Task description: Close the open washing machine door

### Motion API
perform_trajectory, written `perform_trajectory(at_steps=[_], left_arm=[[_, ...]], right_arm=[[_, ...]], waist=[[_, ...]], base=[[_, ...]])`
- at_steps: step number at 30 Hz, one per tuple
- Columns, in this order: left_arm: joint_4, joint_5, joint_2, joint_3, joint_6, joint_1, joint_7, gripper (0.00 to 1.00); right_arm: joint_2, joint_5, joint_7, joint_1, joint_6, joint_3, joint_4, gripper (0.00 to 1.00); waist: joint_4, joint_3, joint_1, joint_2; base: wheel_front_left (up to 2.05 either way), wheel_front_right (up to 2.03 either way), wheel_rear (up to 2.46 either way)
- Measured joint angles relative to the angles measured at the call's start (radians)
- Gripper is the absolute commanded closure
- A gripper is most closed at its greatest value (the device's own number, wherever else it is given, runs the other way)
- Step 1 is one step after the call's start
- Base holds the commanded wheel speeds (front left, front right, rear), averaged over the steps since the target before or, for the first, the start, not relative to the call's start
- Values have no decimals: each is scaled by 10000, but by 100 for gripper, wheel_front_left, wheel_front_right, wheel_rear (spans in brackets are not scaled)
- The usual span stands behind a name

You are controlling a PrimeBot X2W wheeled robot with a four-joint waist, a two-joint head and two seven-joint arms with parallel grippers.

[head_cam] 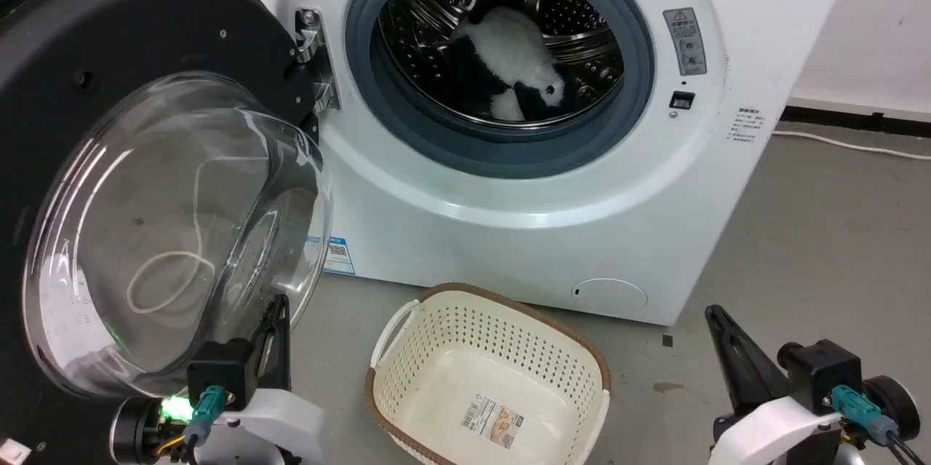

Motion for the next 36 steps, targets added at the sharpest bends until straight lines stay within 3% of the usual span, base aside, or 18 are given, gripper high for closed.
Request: perform_trajectory(at_steps=[36], left_arm=[[0, 0, 0, 0, 0, 0, 0, 100]], right_arm=[[0, 0, 0, 0, 0, 0, -2, 100]], waist=[[0, 0, 0, 0]], base=[[0, 0, 0]])
